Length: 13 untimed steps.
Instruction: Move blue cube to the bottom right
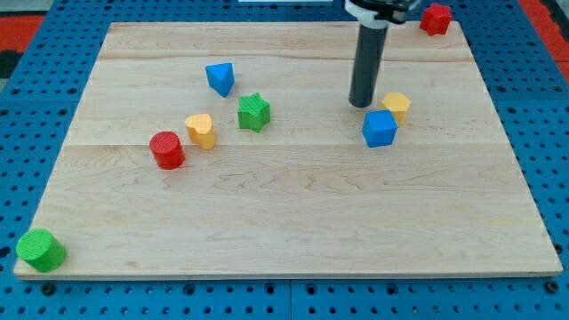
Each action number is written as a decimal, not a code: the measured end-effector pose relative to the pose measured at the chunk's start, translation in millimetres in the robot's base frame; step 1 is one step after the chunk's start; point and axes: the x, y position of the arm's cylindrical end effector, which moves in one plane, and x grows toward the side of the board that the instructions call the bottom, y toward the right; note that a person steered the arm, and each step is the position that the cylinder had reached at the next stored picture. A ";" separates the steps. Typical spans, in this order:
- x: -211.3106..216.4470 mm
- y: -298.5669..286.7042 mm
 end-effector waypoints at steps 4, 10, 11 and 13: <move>75.5 18.2; 161.0 11.3; 170.1 48.0; 198.4 86.2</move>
